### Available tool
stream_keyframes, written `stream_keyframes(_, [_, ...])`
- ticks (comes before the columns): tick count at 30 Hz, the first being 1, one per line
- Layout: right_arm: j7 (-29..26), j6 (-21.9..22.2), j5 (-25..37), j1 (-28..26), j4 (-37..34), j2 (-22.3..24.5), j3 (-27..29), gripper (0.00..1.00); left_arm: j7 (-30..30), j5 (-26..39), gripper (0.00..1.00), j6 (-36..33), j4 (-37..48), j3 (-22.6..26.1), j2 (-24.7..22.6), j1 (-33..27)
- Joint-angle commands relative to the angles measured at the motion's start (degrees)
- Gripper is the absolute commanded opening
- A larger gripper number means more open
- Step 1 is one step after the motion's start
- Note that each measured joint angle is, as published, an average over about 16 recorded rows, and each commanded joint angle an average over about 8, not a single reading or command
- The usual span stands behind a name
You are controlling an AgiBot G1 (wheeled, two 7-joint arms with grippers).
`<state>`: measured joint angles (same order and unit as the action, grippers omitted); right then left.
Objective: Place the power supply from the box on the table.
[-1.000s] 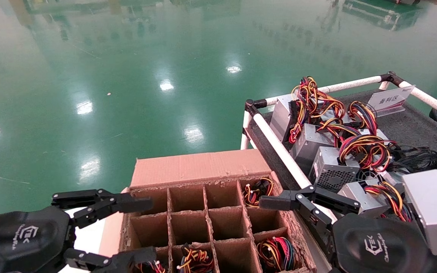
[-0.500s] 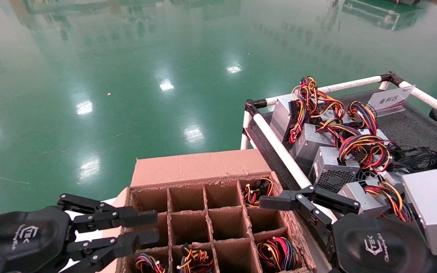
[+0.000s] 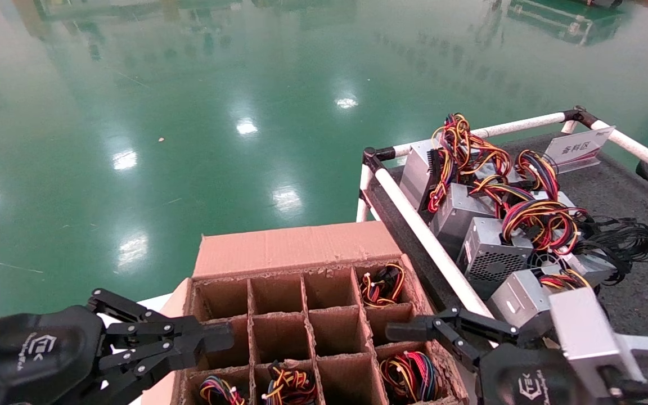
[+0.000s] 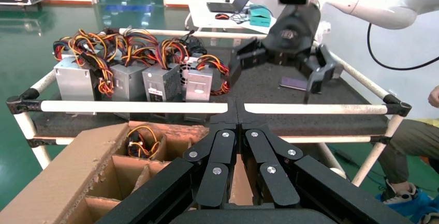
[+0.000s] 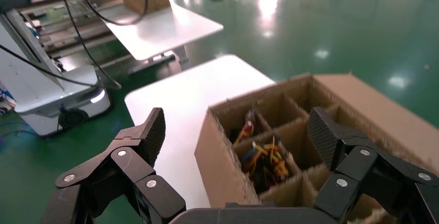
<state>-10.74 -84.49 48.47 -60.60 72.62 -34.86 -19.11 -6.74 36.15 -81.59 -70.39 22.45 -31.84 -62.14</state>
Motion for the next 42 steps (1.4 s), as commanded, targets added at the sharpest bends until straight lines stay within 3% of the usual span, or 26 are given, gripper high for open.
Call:
stream_keyframes(1, [-0.03, 0.33, 1.28, 0.12, -0.25, 0.04, -0.53, 1.00, 0.00, 0.00, 0.00, 0.00, 0.00, 0.00, 0.00, 0.00])
stream_keyframes(5, [0.23, 1.16, 5.01, 0.61, 0.03, -0.59, -2.29, 1.00, 0.00, 0.00, 0.03, 0.00, 0.00, 0.00, 0.00, 0.00])
stream_keyframes(12, [-1.57, 4.59, 10.80, 1.63, 2.15, -2.93, -5.27, 1.00, 0.00, 0.00, 0.88, 0.00, 0.00, 0.00, 0.00, 0.00])
stream_keyframes(13, [-2.01, 5.26, 11.50, 1.71, 2.47, -3.35, -5.62, 1.00, 0.00, 0.00, 0.98, 0.00, 0.00, 0.00, 0.00, 0.00])
stream_keyframes(14, [-2.48, 5.93, 12.18, 1.76, 2.76, -3.78, -5.96, 1.00, 0.00, 0.00, 1.00, 0.00, 0.00, 0.00, 0.00, 0.00])
stream_keyframes(26, [-10.56, 13.16, 20.25, 0.20, 3.99, -10.06, -10.31, 1.00, 0.00, 0.00, 1.00, 0.00, 0.00, 0.00, 0.00, 0.00])
stream_keyframes(37, [-16.60, 17.13, 26.45, -3.25, 3.72, -17.02, -14.02, 1.00, 0.00, 0.00, 1.00, 0.00, 0.00, 0.00, 0.00, 0.00])
stream_keyframes(38, [-17.02, 17.53, 27.02, -3.50, 3.59, -17.59, -14.31, 0.97, 0.00, 0.00, 1.00, 0.00, 0.00, 0.00, 0.00, 0.00])
stream_keyframes(42, [-18.56, 19.28, 29.29, -4.26, 2.78, -19.79, -15.36, 0.49, 0.00, 0.00, 1.00, 0.00, 0.00, 0.00, 0.00, 0.00])
